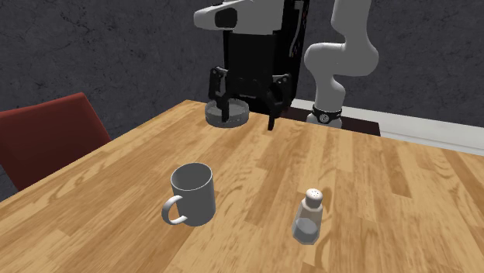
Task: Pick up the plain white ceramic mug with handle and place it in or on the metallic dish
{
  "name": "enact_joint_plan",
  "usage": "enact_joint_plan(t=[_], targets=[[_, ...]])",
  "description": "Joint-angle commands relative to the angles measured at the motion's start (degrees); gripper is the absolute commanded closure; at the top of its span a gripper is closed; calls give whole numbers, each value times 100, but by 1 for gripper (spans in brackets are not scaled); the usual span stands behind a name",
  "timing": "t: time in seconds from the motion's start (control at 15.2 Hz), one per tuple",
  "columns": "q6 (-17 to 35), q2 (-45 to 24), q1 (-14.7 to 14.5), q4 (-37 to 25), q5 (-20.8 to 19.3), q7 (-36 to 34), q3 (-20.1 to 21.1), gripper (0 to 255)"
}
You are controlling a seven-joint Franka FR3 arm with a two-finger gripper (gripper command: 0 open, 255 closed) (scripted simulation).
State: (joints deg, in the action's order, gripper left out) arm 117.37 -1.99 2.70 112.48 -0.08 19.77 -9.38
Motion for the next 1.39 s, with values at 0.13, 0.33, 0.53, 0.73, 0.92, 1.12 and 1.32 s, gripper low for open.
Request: enact_joint_plan(t=[0.13,0.33,0.53,0.73,0.92,1.12,1.32], targets=[[113,-883,82,-720,233,321,-25,0],[100,-1590,187,-1401,406,550,-8,0],[32,-2178,288,-2025,527,707,27,0],[223,-2265,292,-1920,544,718,39,0],[410,-2362,296,-1829,565,732,50,0],[507,-2416,298,-1786,577,739,55,0],[506,-2416,298,-1786,577,739,56,0]])
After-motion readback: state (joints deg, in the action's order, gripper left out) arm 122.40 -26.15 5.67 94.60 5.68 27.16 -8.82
